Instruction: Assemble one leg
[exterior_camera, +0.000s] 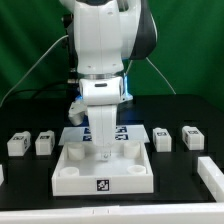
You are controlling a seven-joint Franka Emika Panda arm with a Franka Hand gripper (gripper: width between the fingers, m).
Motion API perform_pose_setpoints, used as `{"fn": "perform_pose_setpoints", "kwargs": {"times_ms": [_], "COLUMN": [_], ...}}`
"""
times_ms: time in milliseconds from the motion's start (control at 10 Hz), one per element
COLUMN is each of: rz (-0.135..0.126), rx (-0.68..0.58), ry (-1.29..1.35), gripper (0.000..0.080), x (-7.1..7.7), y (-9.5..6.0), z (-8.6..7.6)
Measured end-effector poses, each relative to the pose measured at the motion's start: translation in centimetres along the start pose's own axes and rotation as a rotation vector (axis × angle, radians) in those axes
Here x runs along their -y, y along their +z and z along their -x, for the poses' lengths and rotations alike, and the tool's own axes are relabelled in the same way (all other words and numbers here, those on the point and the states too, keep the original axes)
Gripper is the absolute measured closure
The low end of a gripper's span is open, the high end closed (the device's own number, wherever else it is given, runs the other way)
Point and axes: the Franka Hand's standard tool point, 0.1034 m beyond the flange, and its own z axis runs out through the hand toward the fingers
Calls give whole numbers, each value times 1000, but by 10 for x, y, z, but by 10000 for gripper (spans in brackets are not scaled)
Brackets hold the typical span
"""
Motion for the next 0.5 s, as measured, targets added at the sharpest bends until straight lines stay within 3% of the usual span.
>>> {"fn": "perform_pose_setpoints", "kwargs": {"times_ms": [100,200,300,400,500], "rz": [0,0,0,0,1], "rx": [0,0,0,0,0], "ry": [0,0,0,0,0], "gripper": [412,412,604,604,743], "x": [0,0,0,0,0], "y": [0,0,0,0,0], "z": [0,0,0,0,0]}}
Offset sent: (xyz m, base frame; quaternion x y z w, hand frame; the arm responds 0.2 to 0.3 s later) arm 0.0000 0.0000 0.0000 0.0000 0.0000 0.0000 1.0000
